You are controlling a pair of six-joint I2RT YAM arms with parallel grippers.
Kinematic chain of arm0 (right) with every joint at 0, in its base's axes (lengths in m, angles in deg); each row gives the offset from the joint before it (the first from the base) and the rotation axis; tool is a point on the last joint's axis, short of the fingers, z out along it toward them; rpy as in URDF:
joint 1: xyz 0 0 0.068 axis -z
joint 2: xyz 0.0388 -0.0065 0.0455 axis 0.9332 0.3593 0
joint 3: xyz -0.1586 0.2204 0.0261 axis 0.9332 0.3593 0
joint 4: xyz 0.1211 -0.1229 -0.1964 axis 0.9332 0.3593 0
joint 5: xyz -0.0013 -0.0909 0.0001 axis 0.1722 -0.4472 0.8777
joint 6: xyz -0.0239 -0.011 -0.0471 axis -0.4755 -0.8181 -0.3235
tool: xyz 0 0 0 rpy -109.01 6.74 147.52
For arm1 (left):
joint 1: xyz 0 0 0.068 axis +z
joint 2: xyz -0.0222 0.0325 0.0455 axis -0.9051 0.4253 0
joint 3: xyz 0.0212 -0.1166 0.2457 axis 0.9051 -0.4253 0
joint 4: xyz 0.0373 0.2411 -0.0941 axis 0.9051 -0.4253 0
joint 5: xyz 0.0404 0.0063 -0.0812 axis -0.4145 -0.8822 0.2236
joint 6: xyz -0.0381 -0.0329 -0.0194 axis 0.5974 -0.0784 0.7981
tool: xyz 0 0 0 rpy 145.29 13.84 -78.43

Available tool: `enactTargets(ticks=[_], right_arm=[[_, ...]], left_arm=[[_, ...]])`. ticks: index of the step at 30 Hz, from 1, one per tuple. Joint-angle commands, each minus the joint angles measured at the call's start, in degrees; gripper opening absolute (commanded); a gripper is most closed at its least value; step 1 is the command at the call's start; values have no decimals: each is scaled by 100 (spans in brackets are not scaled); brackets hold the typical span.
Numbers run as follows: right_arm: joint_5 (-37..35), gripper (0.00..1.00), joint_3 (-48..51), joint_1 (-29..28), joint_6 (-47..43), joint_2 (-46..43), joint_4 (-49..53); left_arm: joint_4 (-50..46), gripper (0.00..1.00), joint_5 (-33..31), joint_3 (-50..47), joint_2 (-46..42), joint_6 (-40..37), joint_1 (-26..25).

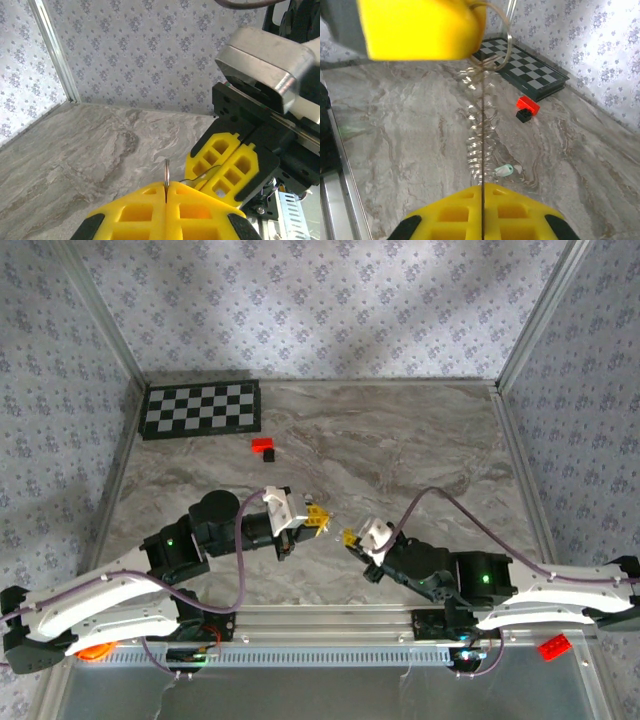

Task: Put the keys on the keyring

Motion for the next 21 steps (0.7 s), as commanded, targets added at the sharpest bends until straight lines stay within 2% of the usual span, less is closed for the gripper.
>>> enactTargets(ticks=[1,6,13,15,18,19,21], right_arm=[[-355,0,33,-93,-139,121,-364],[-593,0,45,-228,-246,279,-773],[-466,0,77,-237,-204,277,-981],[-196,9,92,-241,-201,236,-1034],[278,29,128,-295,-221,101,-1110],[436,39,139,-323,-221,24,-1105],[667,48,114,-401,-222,-132,-1066]], left_arm=[[367,0,-316,-37,-24,-15,-25],[569,0,-624,-54,125,-67,-62],[1312,0,-588,-305,196,124,-60],[1551,0,-494,-403,198,185,-62],[1761,0,-277,-465,178,206,-62],[1821,0,-182,-495,146,206,-62],[1922,0,-28,-563,57,215,-58]])
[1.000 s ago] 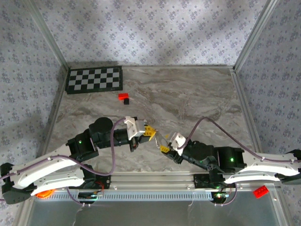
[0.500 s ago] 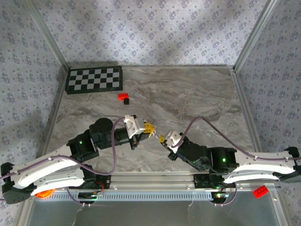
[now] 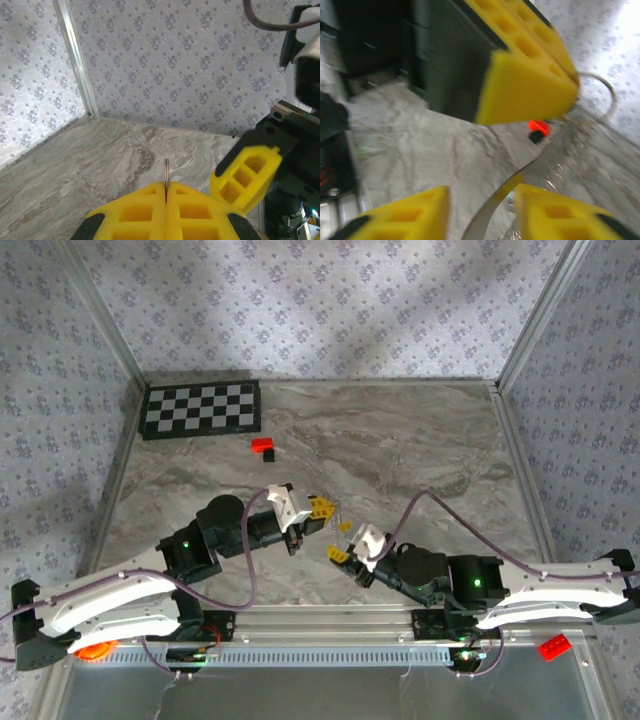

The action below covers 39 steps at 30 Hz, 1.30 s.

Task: Put the keys on the keyring

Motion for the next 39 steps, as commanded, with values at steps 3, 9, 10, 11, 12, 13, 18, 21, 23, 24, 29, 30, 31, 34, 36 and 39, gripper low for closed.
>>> enactTargets(ticks=[3,9,10,11,12,13,18,21,23,24,29,30,31,34,36,39], right_arm=[[817,58,-44,-200,19,-518,-93],[1001,50,-192,-202,92,-1001,159],[1078,47,-153,-198,61,-1092,57],[1156,43,-108,-200,38,-1195,-66],[1246,41,-82,-189,-2,-1251,-172],[1346,39,-65,-187,-57,-1286,-261],[1893,32,-109,-167,-296,-1209,-585],[2048,29,-43,-142,-365,-1169,-876],[2149,29,-12,-119,-367,-1132,-1098],[2146,29,-27,-108,-410,-1093,-1167],[2030,29,-57,-105,-445,-928,-1190],[1979,29,-61,-104,-458,-917,-1199],[1933,29,-57,-106,-463,-896,-1200],[1792,28,-56,-114,-477,-830,-1212],[1709,28,-55,-121,-497,-782,-1207],[1649,27,-57,-118,-545,-709,-1240]], left_arm=[[589,0,480,-69,-312,98,-3],[763,0,1260,-290,-766,257,165],[773,0,1416,-297,-832,281,190],[773,0,1567,-280,-873,303,201],[781,0,1696,-254,-889,331,201],[804,0,1840,-208,-903,366,201],[958,0,2329,-83,-844,529,201],[997,0,2577,-42,-763,566,201],[1074,0,2795,-31,-718,584,206],[1109,0,2878,-26,-706,602,201],[1094,0,3149,36,-635,630,193],[1065,0,3169,40,-629,620,193],[1054,0,3165,54,-621,612,184],[1041,0,3139,41,-628,608,168],[996,0,3126,58,-631,568,160],[844,0,3091,75,-633,482,156]])
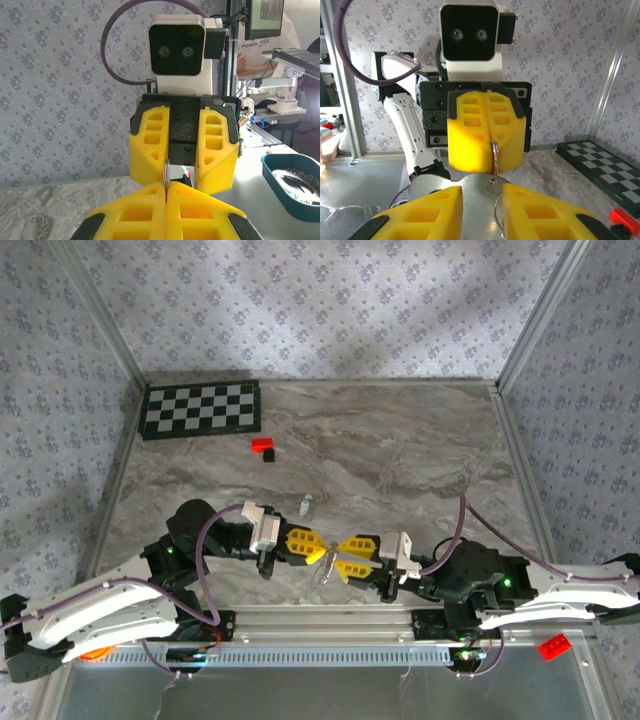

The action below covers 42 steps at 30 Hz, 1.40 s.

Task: Put the keys on the keyring

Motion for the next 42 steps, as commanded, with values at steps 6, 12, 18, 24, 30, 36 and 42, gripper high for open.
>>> enactTargets(ticks=[6,12,18,24,30,36,42], right_arm=[[-275,24,-21,10,-197,72,-320],[-347,20,22,19,-260,87,-442],[-397,12,55,42,-309,118,-532],[-610,0,-57,38,-409,123,-236],[-1188,0,-716,28,-659,217,1184],[-1316,0,-1620,86,-773,538,2845],[-1402,0,-2570,337,-688,1265,4239]], left_arm=[[41,0,50,262,-40,-147,-37],[-51,0,11,271,-6,-205,-44],[-113,0,-6,289,18,-219,-44],[-336,0,-230,339,11,-271,-55],[-1999,19,-1500,872,26,-741,-88],[-3105,23,-1964,1269,41,-915,-92],[-3127,32,-1785,1335,161,-867,-92]])
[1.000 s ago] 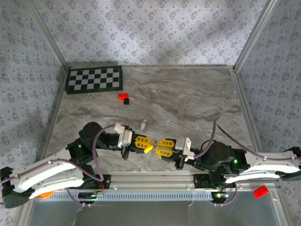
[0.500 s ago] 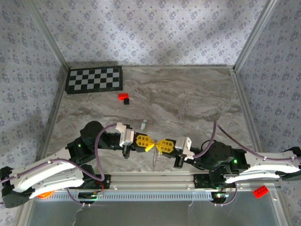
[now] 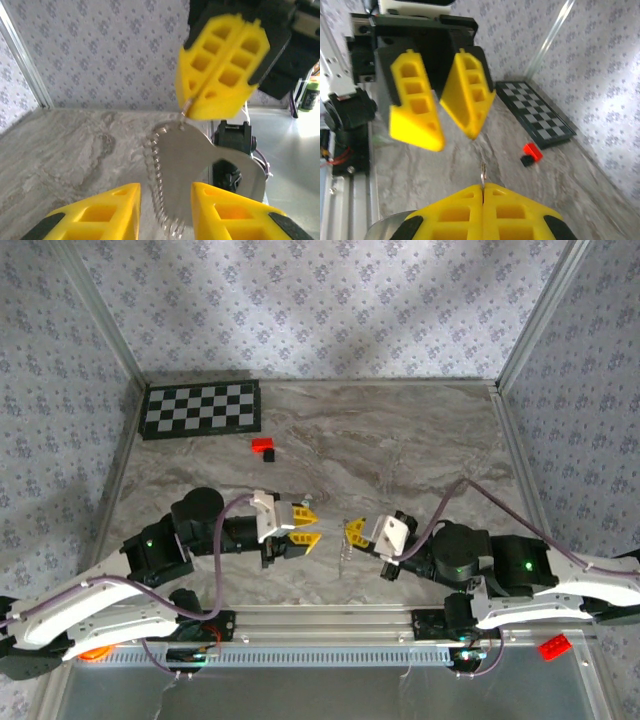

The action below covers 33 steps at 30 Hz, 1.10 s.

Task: Put the keys on the keyring

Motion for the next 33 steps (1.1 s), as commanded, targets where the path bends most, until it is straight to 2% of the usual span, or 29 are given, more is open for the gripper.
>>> enactTargets(ticks=[1,6,17,33], right_arm=[[-48,0,-526,111,-19,307,1073],[282,0,-986,287,43,698,1609],[1243,0,-1161,656,-3,866,1610],[1494,0,-1181,916,9,963,1602]], left_arm=[[-143,33,30,197,68,-37,-27],[32,33,184,131,125,-44,-44],[282,32,361,94,248,-203,-51],[467,26,465,130,547,-307,-44]])
